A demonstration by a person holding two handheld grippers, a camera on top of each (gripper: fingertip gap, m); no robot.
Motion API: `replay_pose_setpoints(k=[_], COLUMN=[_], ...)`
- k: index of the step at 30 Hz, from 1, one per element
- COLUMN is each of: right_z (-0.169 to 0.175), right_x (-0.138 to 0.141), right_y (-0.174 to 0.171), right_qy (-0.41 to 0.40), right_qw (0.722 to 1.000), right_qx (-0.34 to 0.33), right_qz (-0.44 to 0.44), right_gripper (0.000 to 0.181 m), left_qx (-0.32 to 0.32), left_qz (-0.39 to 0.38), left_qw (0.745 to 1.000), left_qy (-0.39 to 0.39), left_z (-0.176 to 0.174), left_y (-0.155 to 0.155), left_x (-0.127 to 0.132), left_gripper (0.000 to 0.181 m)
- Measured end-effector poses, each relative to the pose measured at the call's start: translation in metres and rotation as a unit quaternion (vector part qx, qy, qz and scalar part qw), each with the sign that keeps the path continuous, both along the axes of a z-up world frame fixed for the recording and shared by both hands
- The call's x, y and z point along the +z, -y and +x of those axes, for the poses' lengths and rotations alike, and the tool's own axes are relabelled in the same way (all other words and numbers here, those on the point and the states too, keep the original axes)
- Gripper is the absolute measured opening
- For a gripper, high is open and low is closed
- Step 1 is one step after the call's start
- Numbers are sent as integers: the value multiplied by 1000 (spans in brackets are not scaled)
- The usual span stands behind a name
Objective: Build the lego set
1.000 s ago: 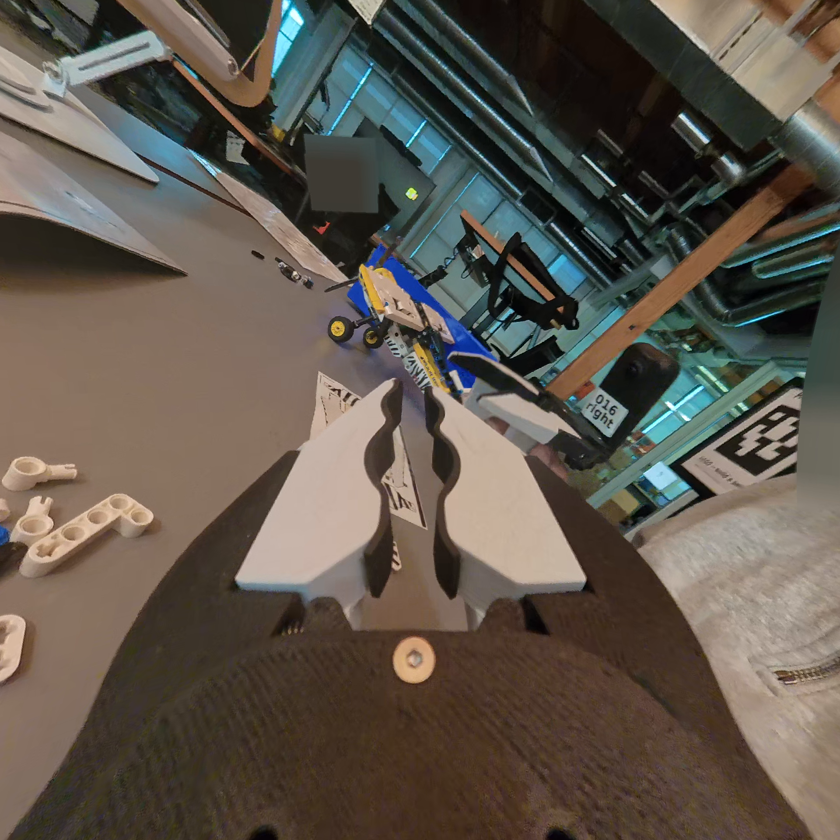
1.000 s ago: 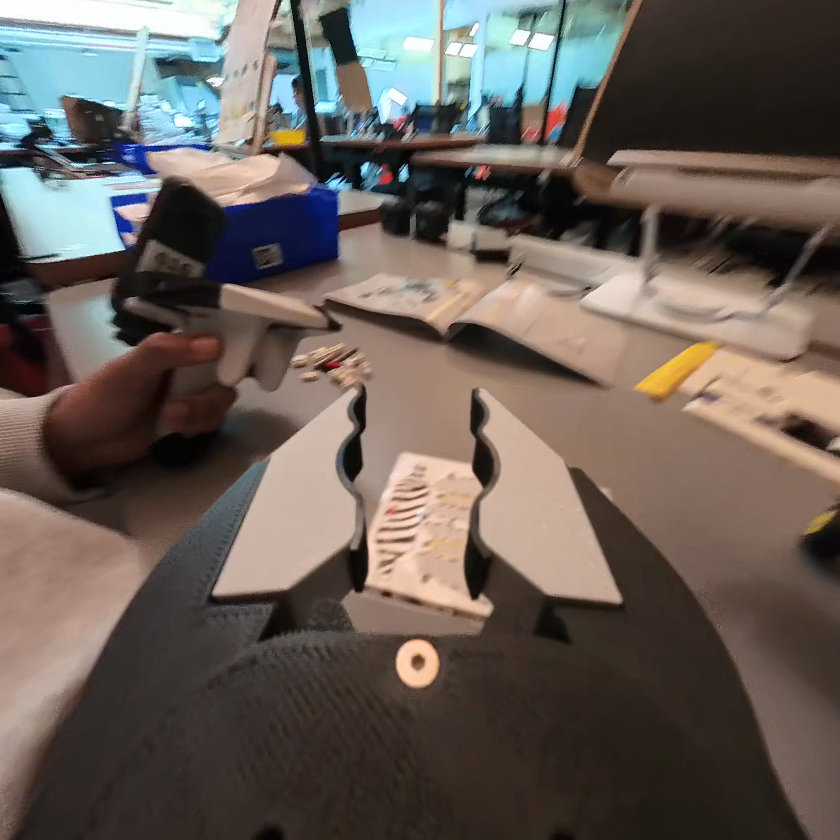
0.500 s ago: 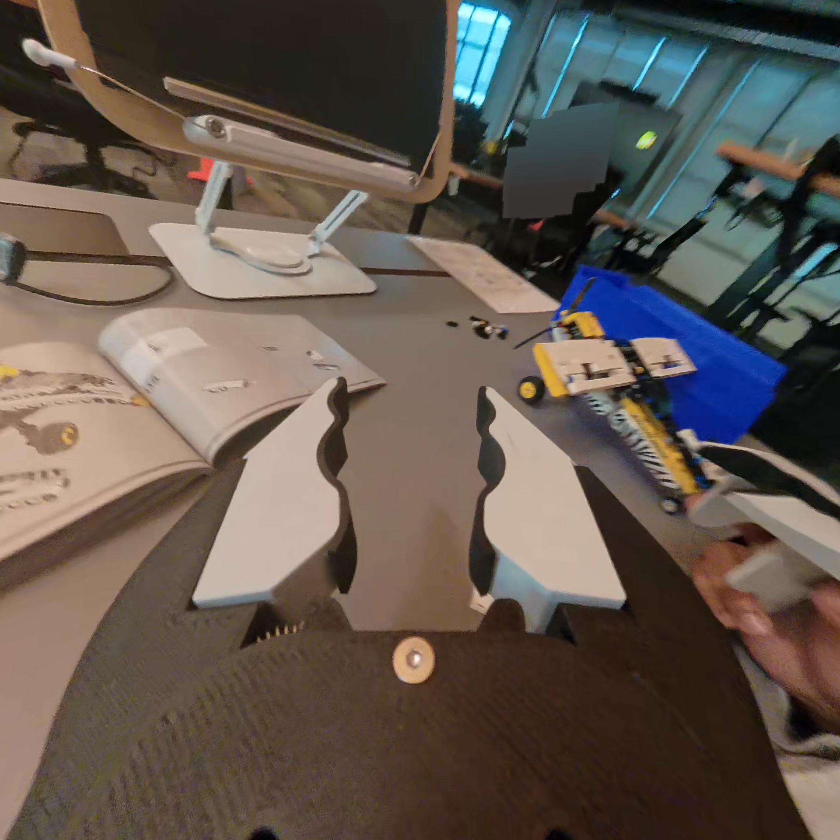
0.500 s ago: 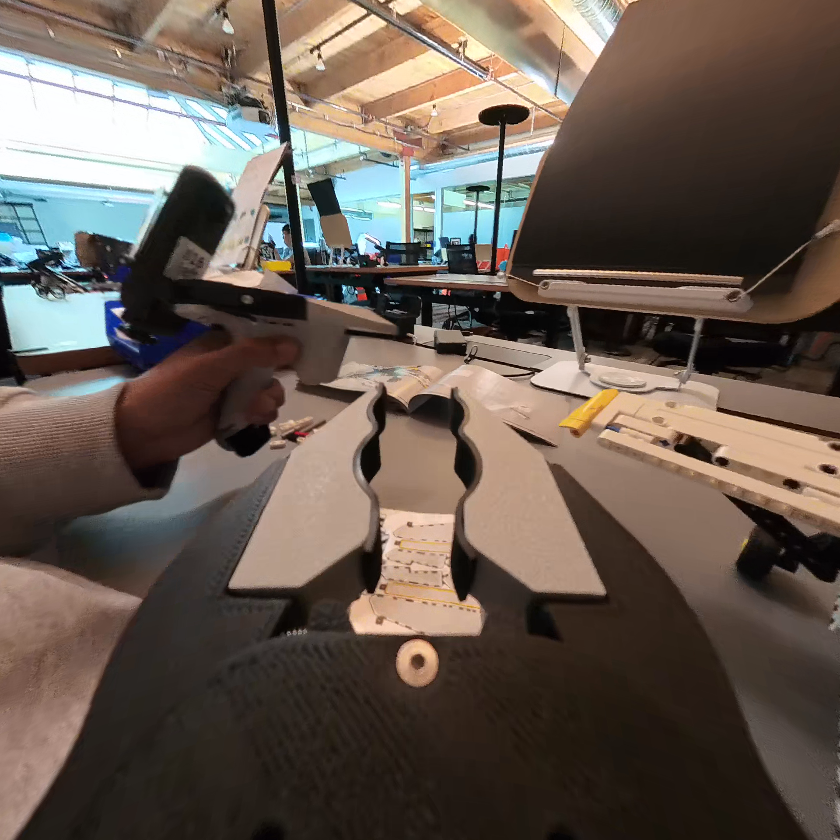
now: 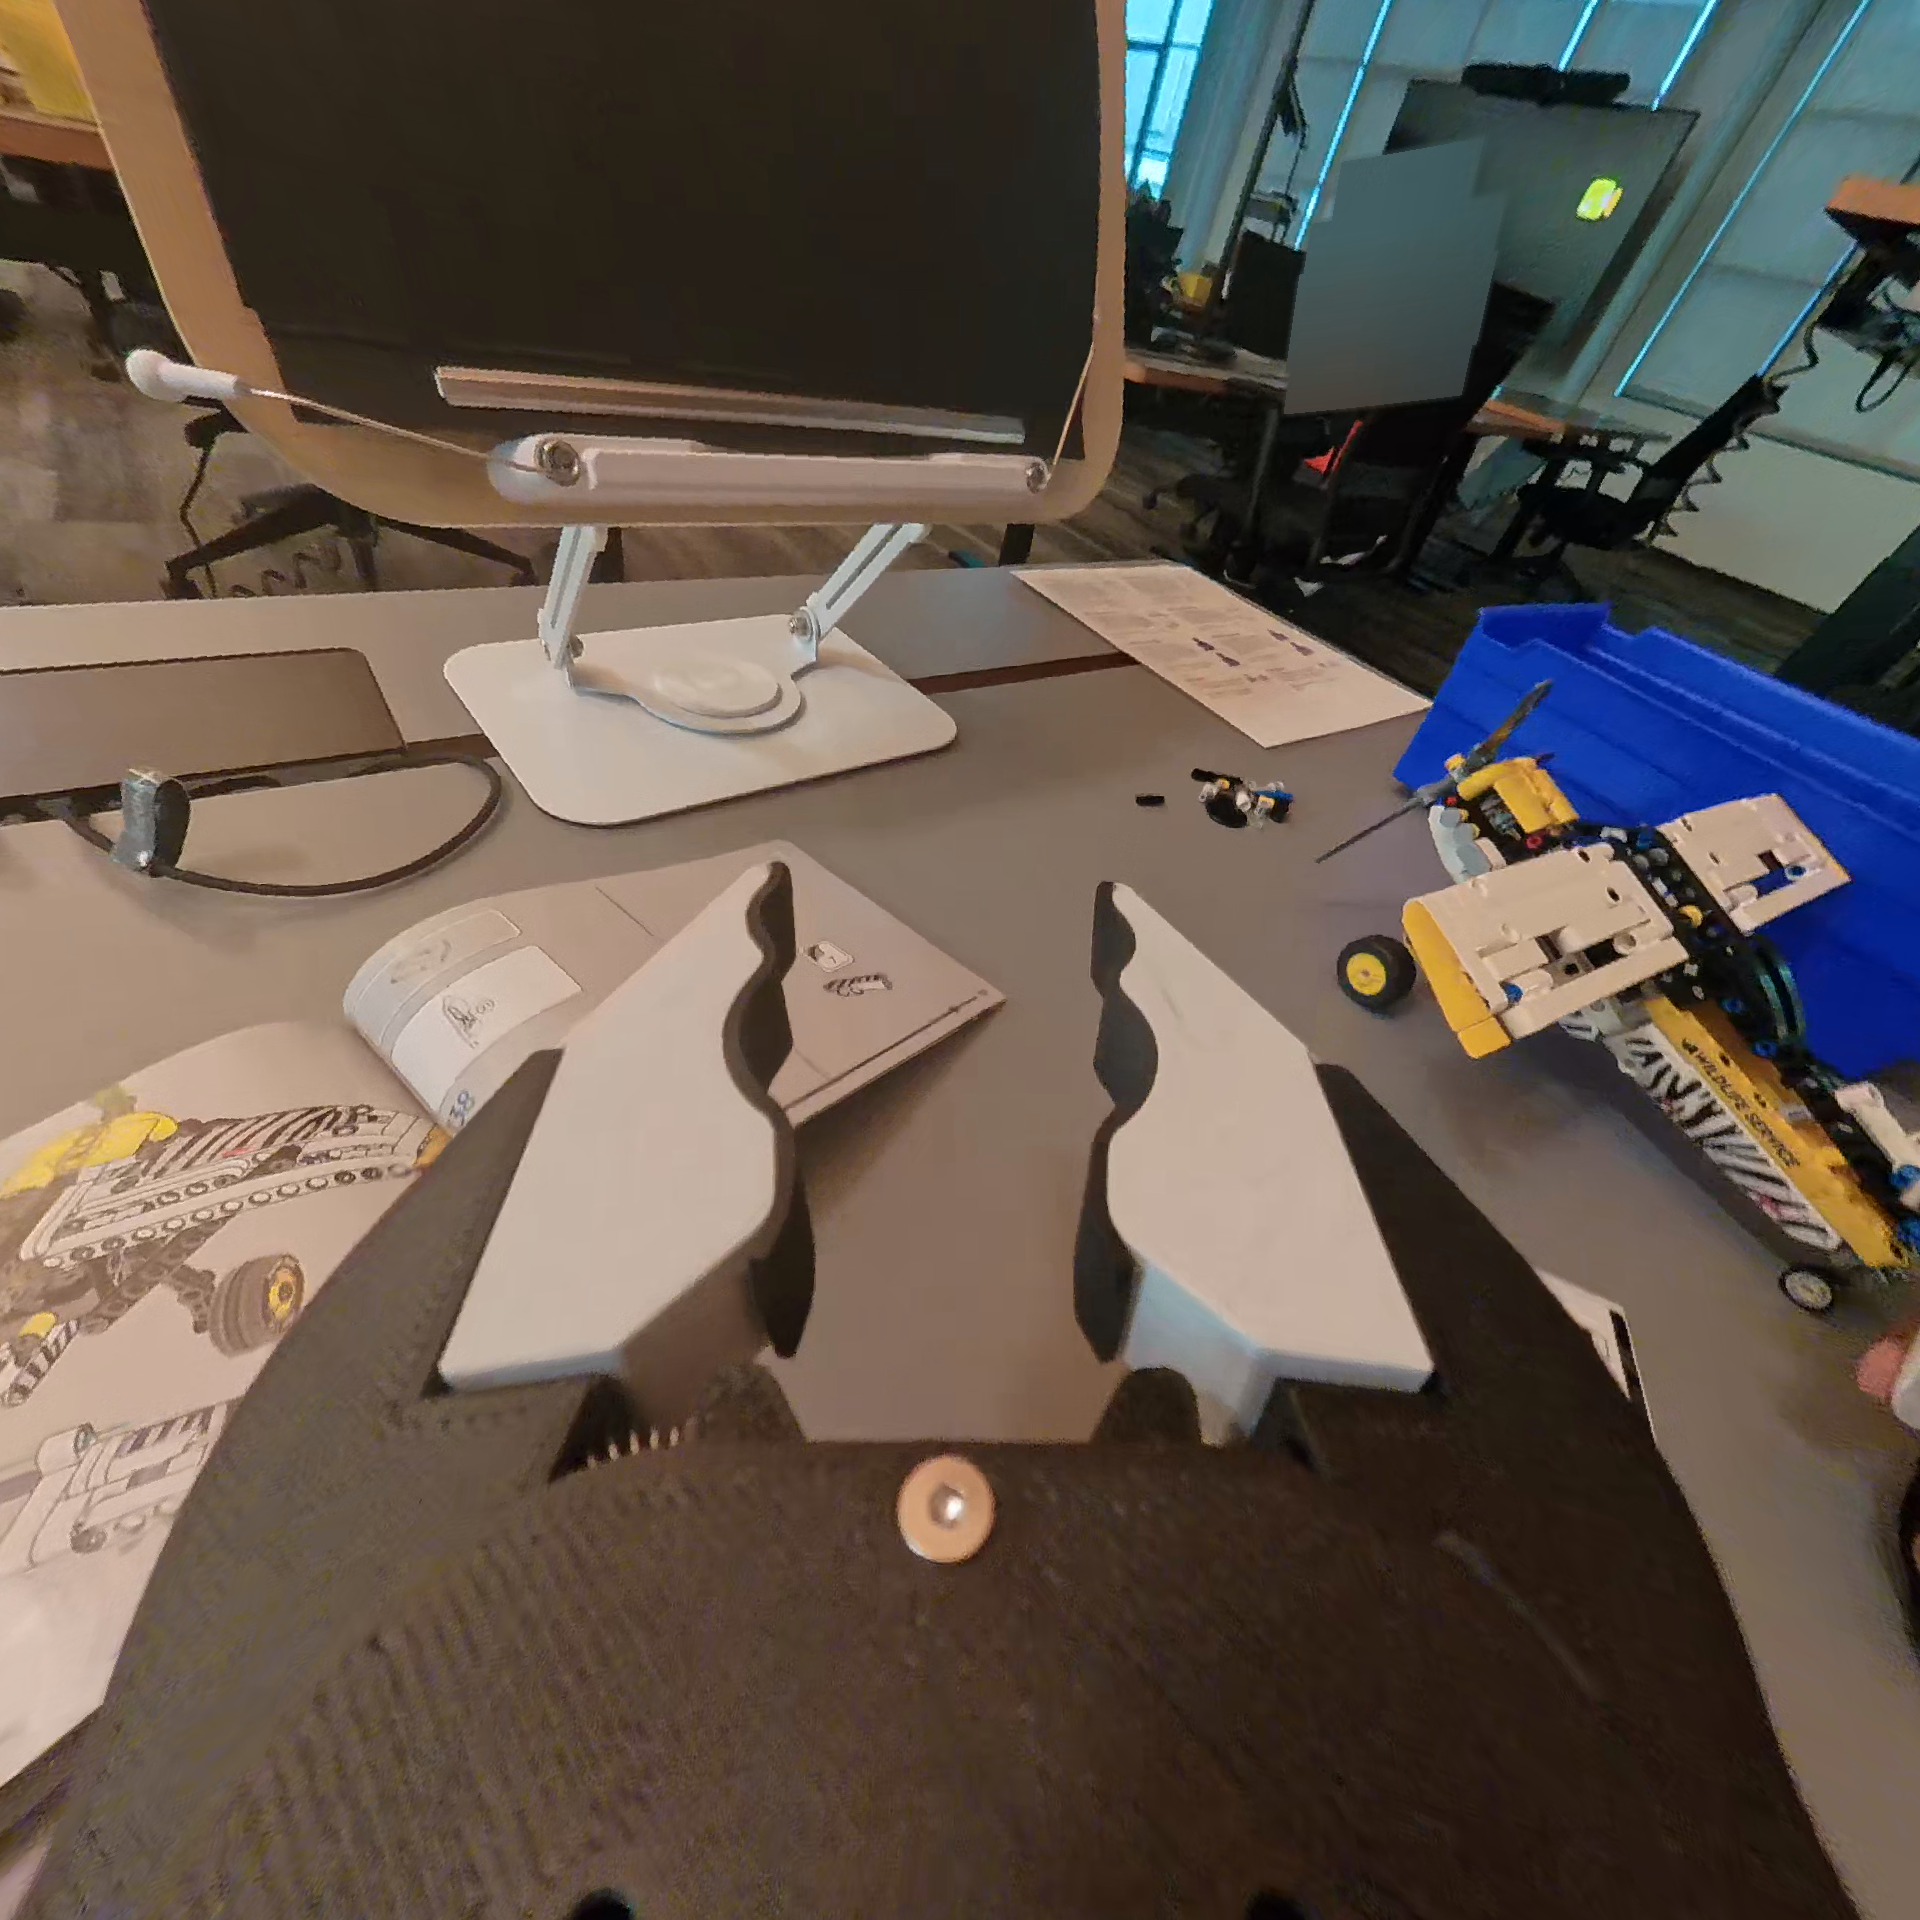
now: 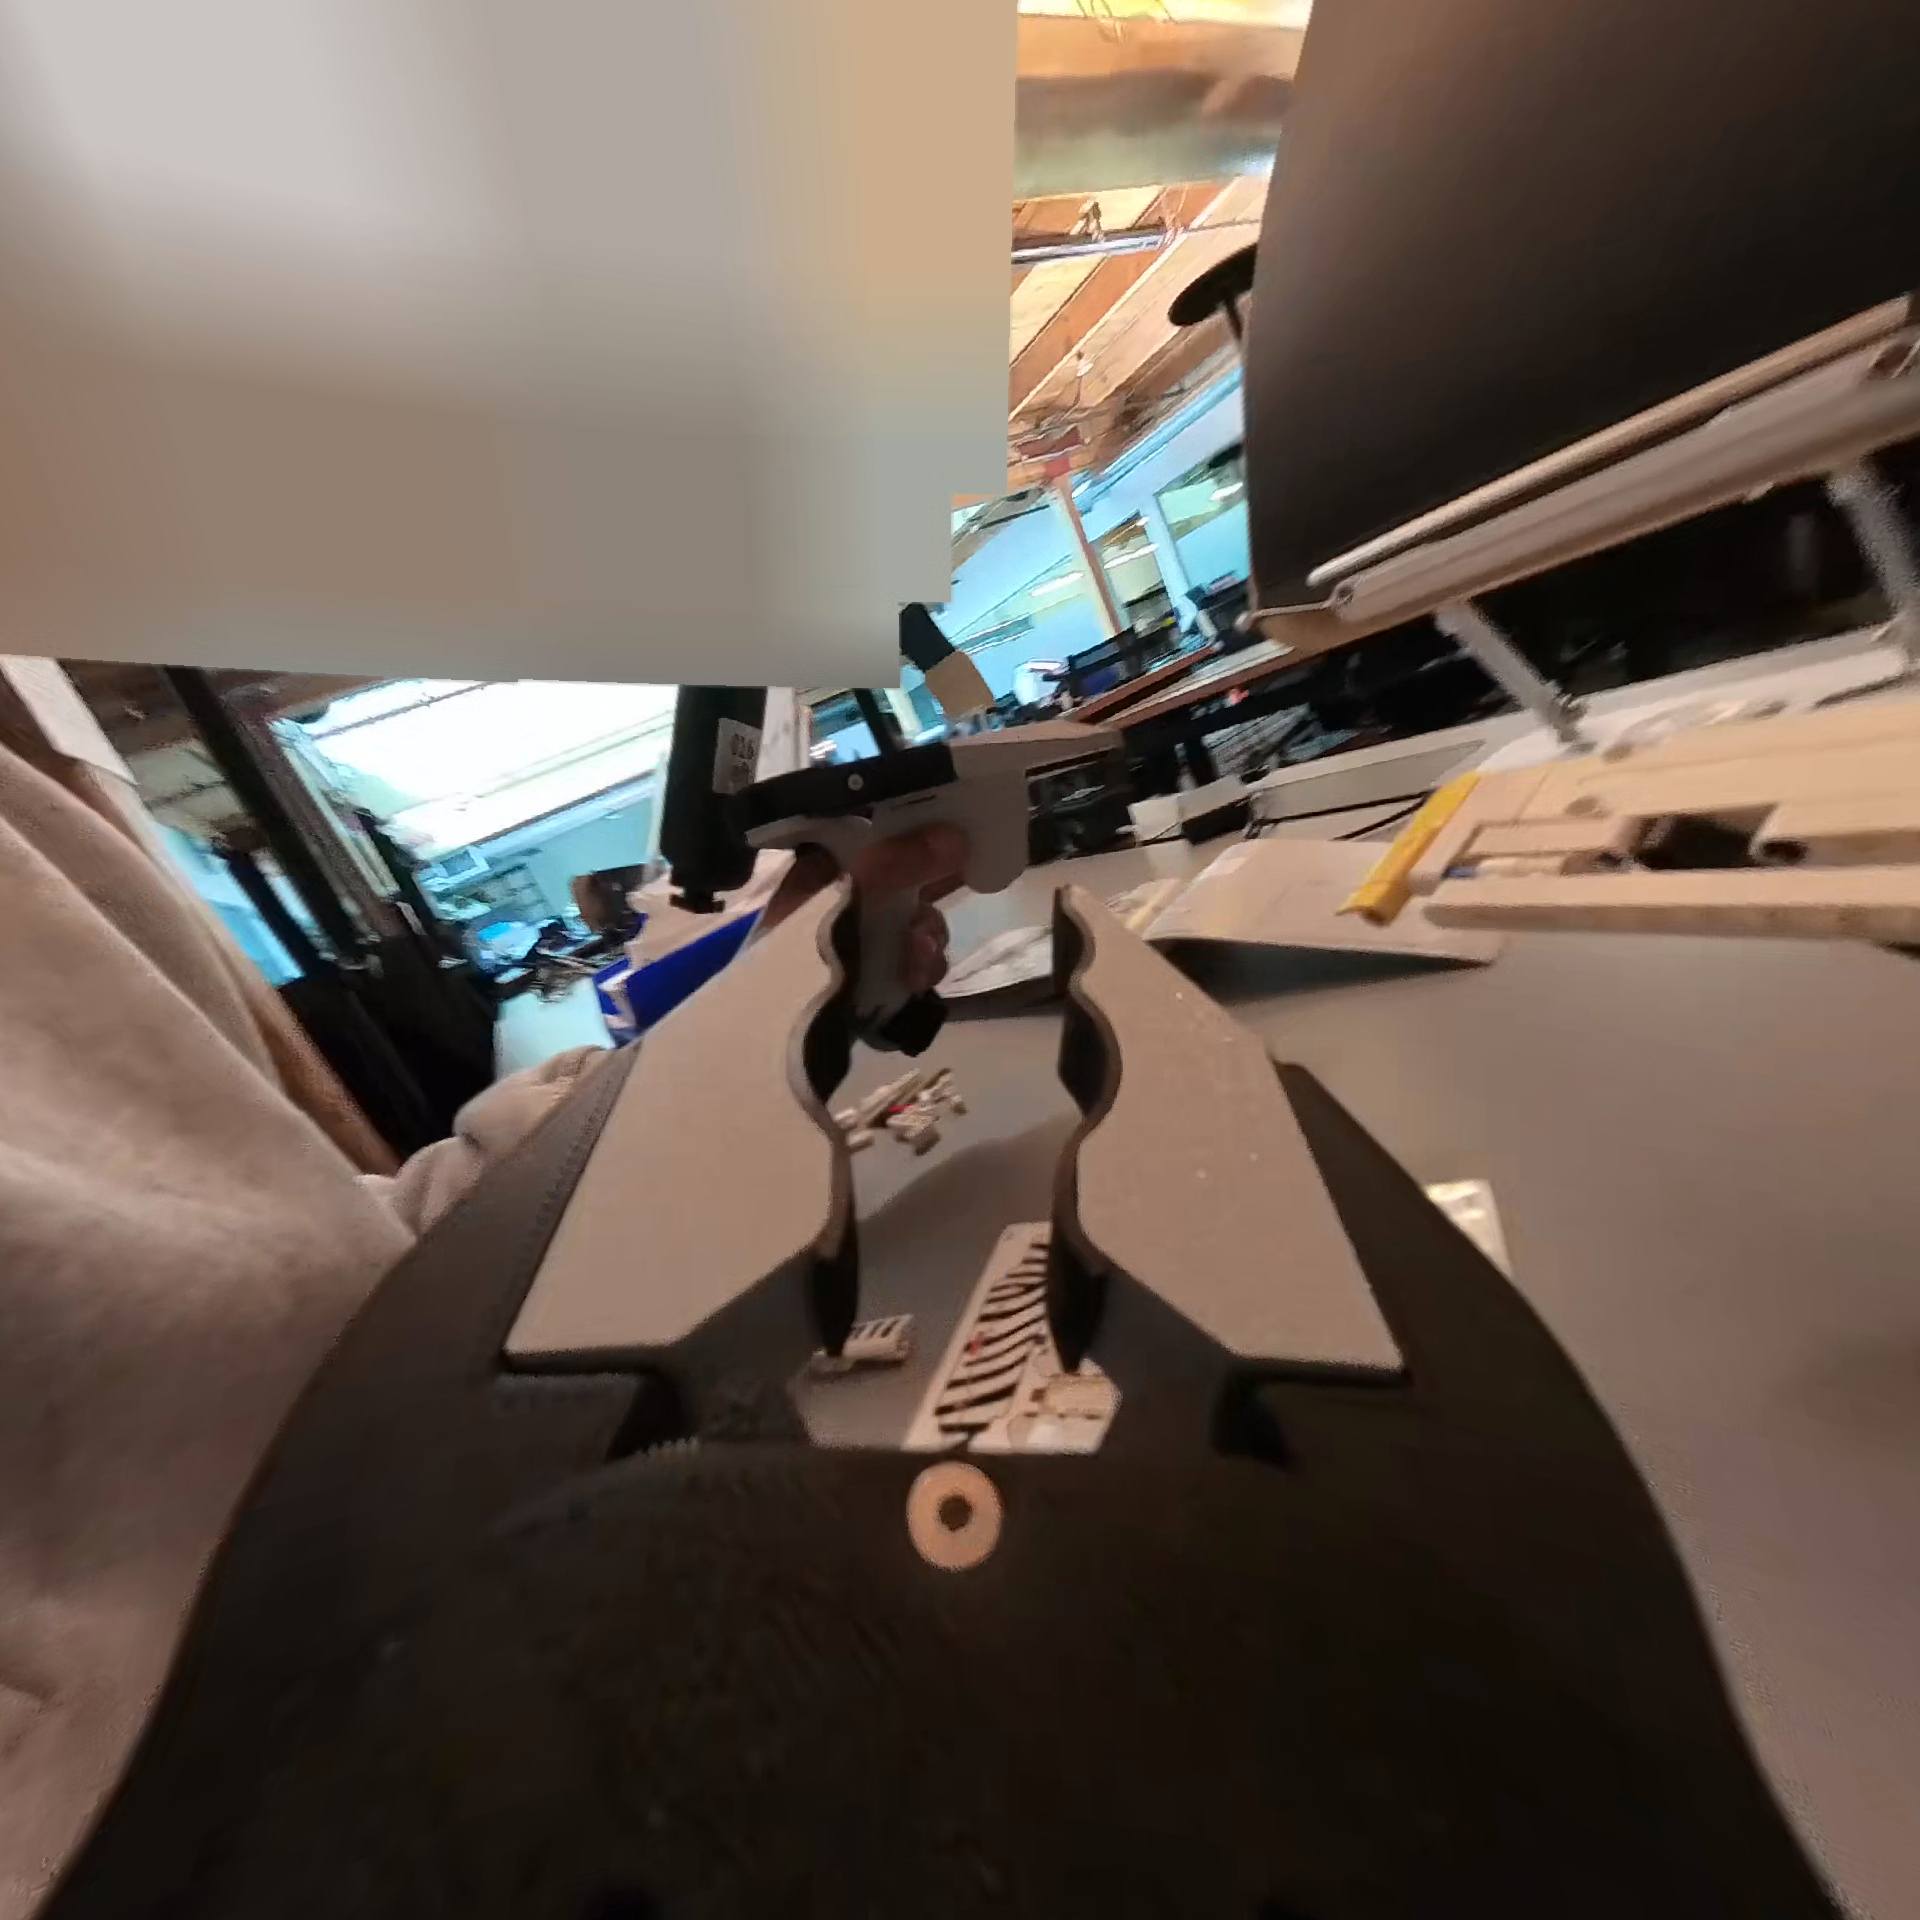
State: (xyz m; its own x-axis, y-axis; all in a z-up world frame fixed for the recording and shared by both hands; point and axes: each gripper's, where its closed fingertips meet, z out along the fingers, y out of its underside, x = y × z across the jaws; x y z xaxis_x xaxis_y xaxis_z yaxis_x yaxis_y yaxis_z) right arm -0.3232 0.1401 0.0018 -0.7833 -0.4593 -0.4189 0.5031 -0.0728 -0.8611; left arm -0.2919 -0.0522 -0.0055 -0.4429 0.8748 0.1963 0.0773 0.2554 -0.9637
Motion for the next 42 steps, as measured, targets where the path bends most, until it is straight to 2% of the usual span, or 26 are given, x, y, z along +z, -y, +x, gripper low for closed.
replay_pose_setpoints(k=[3, 9, 16, 21, 25, 29, 31, 37, 42], right_z=[3, 8, 13, 20, 21, 23, 24, 25, 22], right_x=[-2, 0, 1, 1, 1, 0, 0, 1, 1], right_y=[0, -3, -9, -10, -10, -10, -11, -12, -13], right_qy=[24, -5, -38, -69, -75, -84, -91, -97, -81], right_qw=[999, 1000, 999, 998, 997, 996, 996, 995, 997], right_qx=[29, 19, 5, -1, -4, -7, -9, -11, -9], right_qz=[11, 2, -7, -9, -9, -10, -11, -14, -15], right_gripper=[36, 34, 31, 29, 28, 28, 28, 25, 25], left_qx=[-6, -21, -122, -178, -173, -181, -182, -290, -278], left_qz=[1, 34, 85, 155, 160, 183, 172, 190, 188], left_qw=[1000, 999, 979, 961, 964, 952, 953, 927, 934], left_qy=[19, 34, 140, 147, 120, 166, 172, 143, 121], left_z=[13, 47, 79, 94, 96, 95, 93, 76, 78], left_y=[-9, -42, -128, -186, -192, -200, -203, -255, -242], left_x=[-4, -19, -73, -101, -95, -112, -113, -105, -96], left_gripper=[54, 49, 45, 42, 41, 45, 45, 43, 37])
